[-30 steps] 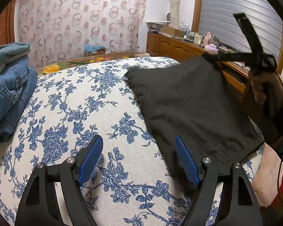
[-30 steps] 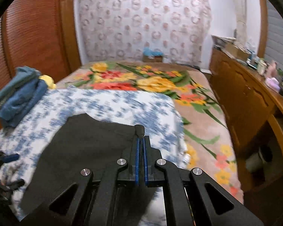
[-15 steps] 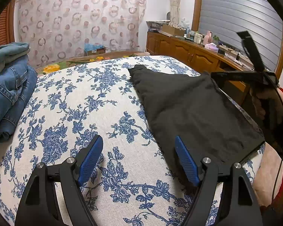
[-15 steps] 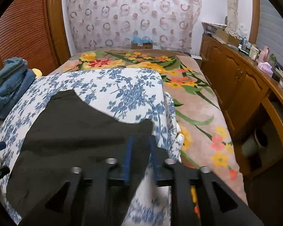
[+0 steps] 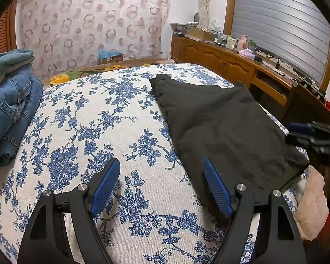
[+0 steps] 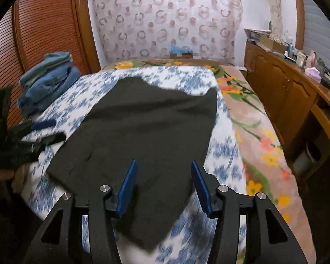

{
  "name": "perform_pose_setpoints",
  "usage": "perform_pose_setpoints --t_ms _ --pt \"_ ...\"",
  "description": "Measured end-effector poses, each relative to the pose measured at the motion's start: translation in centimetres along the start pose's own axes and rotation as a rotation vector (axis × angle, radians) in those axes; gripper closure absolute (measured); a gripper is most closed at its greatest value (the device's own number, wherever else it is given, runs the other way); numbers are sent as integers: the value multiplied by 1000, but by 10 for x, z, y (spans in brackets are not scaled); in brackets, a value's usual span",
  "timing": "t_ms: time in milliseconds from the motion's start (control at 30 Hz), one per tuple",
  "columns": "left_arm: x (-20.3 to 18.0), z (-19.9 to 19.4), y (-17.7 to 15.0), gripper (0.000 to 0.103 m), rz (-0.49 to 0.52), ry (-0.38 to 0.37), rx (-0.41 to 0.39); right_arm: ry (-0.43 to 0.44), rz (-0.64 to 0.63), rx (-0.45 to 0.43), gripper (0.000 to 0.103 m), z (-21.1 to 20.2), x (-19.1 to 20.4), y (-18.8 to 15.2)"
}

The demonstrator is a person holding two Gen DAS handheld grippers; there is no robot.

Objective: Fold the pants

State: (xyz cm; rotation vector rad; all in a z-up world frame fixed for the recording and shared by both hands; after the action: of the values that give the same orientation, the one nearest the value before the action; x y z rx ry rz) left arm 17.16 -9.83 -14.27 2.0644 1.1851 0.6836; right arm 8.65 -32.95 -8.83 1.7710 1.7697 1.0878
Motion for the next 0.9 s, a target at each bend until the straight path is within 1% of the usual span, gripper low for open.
perform_pose_setpoints --t_ms 67,200,333,467,600,667,800,833,900 --pt "0 0 0 24 3 2 1 -21 13 -6 50 -8 -7 -4" --pt "-2 0 1 24 29 2 5 -34 33 -23 50 -22 -14 -7" --pt "-13 -5 1 24 56 -38 7 -59 15 -38 50 -34 -15 -11" --pt "-25 -12 0 24 79 -74 4 -62 33 -50 50 -39 -5 -17" --pt "-38 -19 1 24 111 -93 3 -50 46 -49 50 -39 0 -22" --pt "-47 -19 1 27 137 -107 9 -41 48 -46 50 -39 0 -26" --pt "-55 -19 -1 34 147 -124 26 -27 53 -32 50 -36 1 -29" --pt "-56 -19 -2 37 148 -127 29 -25 55 -31 50 -35 1 -29" --pt "-58 -20 -3 38 151 -130 31 -14 61 -30 50 -34 2 -29"
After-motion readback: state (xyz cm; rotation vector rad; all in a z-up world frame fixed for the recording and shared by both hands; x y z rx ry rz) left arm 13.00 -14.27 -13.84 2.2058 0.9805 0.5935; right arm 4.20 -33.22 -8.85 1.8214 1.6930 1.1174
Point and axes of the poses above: each gripper's, at about its wrist camera, not at the fingertips, and z roughly the way its jaws point, x to its left, y to its top, the point moved 8 cm from there along z, roughly the way its jaws point, and after that the axes turned 14 degrees about z, right-handed, at the moved point
